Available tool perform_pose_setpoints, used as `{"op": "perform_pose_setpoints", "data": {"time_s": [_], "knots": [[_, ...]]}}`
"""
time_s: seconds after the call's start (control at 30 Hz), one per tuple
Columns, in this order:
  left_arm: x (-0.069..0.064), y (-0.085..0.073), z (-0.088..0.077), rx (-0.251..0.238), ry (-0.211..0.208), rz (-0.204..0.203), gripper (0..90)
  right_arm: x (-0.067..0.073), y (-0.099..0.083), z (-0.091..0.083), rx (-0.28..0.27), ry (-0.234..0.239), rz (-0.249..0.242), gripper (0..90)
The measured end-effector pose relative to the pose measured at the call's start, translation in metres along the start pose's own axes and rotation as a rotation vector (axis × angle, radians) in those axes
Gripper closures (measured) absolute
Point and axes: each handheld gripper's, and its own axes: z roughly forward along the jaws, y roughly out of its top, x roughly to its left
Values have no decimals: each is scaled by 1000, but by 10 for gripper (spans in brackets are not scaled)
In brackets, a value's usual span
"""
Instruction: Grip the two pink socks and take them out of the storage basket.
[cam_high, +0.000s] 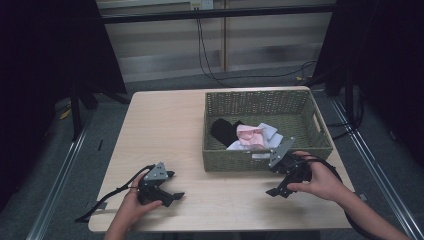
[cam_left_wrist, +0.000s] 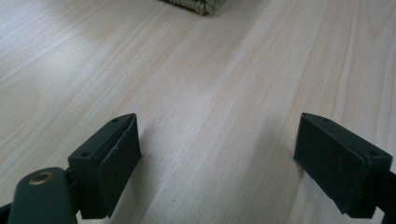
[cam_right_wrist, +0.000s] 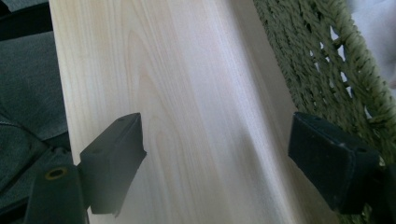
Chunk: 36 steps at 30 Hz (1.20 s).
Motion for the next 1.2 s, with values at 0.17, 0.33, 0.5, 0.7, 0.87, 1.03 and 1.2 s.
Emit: {"op": "perform_pose_setpoints", "data": {"time_s": [0.17,0.33,0.5,0.7,0.87,1.03,1.2], "knots": [[0,0,0,4,1,3,137,1,5,-9,17,-1,-7,181],[0,0,0,0,0,1,137,0,9,-18,16,-3,-15,182],[0,0,0,0,0,0,137,-3,16,-34,11,3,-14,183],[0,0,0,3,2,1,137,-12,27,-56,1,14,17,183],[0,0,0,1,1,1,137,-24,37,-71,-15,5,31,185],[0,0,0,0,2,0,137,-45,49,-78,-38,-25,62,192],[0,0,0,0,3,1,137,-65,56,-75,-42,-65,93,198]]}}
